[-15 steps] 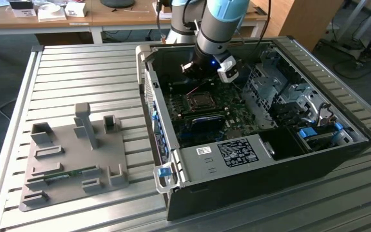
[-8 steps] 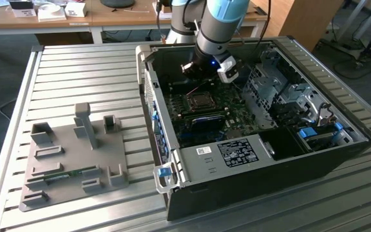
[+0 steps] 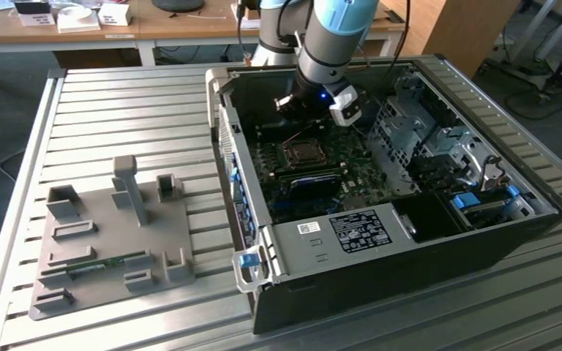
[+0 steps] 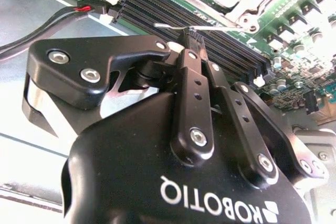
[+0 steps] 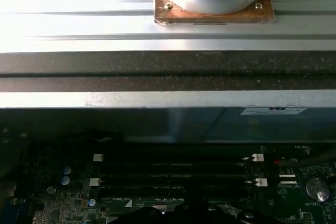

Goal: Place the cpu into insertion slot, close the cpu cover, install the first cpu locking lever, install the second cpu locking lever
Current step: 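Install the first cpu locking lever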

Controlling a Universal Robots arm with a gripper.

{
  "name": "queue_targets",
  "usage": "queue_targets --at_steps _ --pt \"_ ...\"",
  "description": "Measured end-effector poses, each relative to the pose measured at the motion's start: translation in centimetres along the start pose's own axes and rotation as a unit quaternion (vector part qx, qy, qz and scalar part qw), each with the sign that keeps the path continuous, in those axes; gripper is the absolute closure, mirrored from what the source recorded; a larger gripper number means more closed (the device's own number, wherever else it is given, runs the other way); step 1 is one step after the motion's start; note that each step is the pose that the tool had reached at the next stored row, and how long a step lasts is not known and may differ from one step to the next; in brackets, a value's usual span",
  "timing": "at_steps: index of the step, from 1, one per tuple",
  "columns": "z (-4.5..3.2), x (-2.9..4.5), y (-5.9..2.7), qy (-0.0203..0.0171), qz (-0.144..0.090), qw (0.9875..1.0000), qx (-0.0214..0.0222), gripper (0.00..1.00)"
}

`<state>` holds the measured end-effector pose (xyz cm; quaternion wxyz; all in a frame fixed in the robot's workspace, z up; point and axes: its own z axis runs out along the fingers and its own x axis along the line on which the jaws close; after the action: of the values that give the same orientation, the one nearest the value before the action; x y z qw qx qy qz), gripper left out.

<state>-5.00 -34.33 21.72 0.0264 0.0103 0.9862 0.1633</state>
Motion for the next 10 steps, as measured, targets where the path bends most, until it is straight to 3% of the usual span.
queue_targets --at_steps 5,8,10 --pt "0.13 -0.06 0.02 -0.0009 0.003 1.0 0.0005 0.89" --pt "0.23 -0.05 -0.01 -0.0064 0.019 0.9998 0.0015 0.89" --pt "0.23 -0.06 -0.01 -0.0071 0.021 0.9997 0.0016 0.89"
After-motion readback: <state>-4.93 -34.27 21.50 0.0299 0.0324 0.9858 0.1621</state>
